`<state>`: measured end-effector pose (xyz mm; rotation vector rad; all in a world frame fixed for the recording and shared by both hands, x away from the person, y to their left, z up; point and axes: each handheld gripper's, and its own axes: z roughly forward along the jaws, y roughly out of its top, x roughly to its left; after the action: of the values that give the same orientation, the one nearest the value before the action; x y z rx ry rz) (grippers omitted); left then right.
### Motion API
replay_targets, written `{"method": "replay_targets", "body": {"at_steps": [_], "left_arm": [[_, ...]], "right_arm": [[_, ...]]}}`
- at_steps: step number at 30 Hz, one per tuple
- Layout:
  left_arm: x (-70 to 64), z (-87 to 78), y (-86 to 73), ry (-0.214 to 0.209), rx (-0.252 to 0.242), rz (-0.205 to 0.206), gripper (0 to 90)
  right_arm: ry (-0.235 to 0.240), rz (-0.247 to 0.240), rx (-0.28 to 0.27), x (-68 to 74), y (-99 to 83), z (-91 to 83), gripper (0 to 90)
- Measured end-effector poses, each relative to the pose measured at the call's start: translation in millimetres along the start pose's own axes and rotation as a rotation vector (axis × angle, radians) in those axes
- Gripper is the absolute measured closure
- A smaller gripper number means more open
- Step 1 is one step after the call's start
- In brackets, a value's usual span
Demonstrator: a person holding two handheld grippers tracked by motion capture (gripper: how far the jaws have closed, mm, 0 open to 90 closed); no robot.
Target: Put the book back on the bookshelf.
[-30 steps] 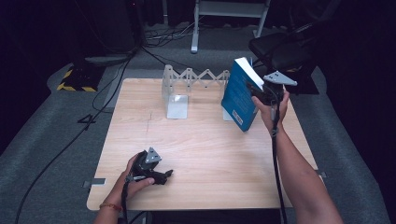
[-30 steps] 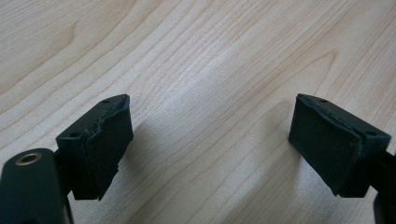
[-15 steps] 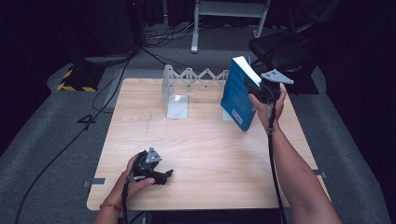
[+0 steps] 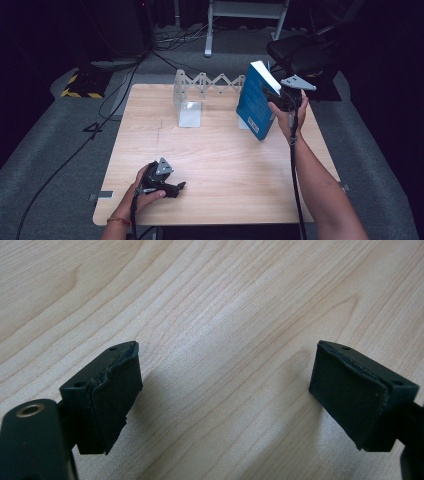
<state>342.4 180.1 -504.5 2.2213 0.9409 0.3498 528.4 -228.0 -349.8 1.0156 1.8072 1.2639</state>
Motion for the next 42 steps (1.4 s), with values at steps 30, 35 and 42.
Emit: {"method": "replay_targets", "body": {"at_steps": [30, 35, 42], "left_arm": [[-0.6, 0.1, 0.1, 0.004, 0.001, -0.003, 13.7], [-0.6, 0.1, 0.1, 0.003, 0.001, -0.003, 13.7], [-0.6, 0.0, 0.1, 0.004, 0.001, -0.003, 13.7]], "right_arm": [[0.133, -0.069, 0.185, -19.4, 1.4, -33.9, 46.8], [0.147, -0.103, 0.222, -20.2, 0.5, -37.4, 44.2], [0.167, -0.14, 0.264, -22.1, -5.2, -42.8, 41.6]]}}
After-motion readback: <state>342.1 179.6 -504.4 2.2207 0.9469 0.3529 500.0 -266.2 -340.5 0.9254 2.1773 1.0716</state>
